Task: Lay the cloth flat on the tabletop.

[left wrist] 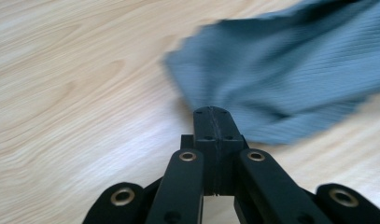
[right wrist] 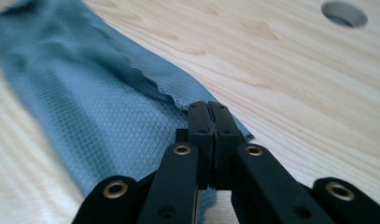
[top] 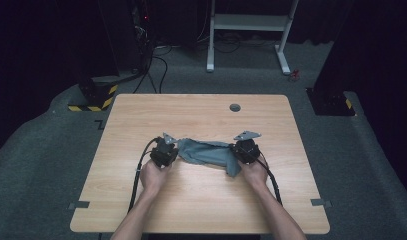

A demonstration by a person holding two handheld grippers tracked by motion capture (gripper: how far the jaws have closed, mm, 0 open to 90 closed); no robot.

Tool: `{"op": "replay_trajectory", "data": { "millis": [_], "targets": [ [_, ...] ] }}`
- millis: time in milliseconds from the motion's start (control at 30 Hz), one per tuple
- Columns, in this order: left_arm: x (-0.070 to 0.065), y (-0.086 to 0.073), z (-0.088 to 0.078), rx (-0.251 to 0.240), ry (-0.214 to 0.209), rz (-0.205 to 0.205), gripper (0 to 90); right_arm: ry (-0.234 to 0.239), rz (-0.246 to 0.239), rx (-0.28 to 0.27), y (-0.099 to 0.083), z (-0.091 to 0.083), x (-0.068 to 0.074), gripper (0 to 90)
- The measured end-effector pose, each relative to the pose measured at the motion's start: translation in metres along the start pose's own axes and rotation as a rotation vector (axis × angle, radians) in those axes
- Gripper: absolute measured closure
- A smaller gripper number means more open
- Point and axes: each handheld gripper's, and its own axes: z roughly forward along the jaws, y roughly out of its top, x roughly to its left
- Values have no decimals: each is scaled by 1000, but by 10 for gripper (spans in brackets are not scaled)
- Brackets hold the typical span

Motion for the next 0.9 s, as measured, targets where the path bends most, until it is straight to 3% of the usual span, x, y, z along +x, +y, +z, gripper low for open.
{"op": "replay_trajectory", "data": {
  "millis": [67, 100, 167, 233, 267, 433, 500, 633, 767, 867, 900],
  "targets": [
    [1, -1, 0, -8, -16, -5, 896, -3, 3, 3, -1, 2, -2, 892],
    [-6, -2, -2, -11, -79, -3, 809, -11, 18, 17, -3, 6, -5, 871],
    [-12, -3, -2, -9, -93, 9, 736, -13, 22, 21, -4, 7, -5, 847],
    [-29, -3, -6, -34, -123, 71, 698, -13, 19, 9, -4, 4, -4, 794],
    [-43, -3, -7, -39, -140, 113, 649, -3, -1, -20, -3, -6, 1, 771],
    [-58, -3, 1, -15, -162, 129, 611, 46, -54, -62, -8, -26, 16, 748],
    [-61, -3, 10, 9, -135, 133, 601, 73, -84, -59, -16, -33, 26, 720],
    [-61, -4, 15, 26, -103, 154, 635, 88, -90, -28, -24, -32, 30, 653],
    [-61, -2, 17, 28, -109, 148, 686, 77, -101, 2, -32, -28, 33, 622],
    [-59, -1, 19, 27, -120, 148, 805, 78, -109, 13, -34, -27, 34, 662],
    [-59, 0, 19, 33, -112, 159, 841, 83, -105, 27, -34, -24, 32, 748]
  ]
}}
